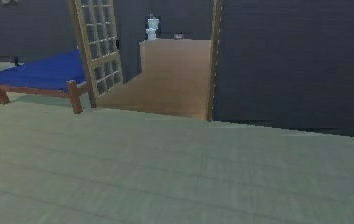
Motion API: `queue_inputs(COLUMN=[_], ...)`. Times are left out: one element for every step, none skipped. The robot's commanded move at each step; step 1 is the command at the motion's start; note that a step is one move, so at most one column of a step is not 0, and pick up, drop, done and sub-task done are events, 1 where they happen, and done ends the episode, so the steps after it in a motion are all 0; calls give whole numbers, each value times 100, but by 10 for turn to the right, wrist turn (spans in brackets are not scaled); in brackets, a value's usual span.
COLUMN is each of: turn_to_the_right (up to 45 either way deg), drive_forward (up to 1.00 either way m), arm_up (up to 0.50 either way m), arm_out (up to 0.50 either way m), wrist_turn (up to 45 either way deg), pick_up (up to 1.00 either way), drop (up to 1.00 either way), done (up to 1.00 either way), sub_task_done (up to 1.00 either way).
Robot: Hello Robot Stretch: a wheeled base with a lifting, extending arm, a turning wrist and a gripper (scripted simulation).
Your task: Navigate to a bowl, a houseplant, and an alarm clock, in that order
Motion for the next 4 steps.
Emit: queue_inputs(turn_to_the_right=[-30,0,0,0], drive_forward=[0,100,100,100], arm_up=[0,0,0,0], arm_out=[0,0,0,0], wrist_turn=[0,0,0,0], pick_up=[0,0,0,0], drop=[0,0,0,0], done=[0,0,0,0], sub_task_done=[0,0,0,0])
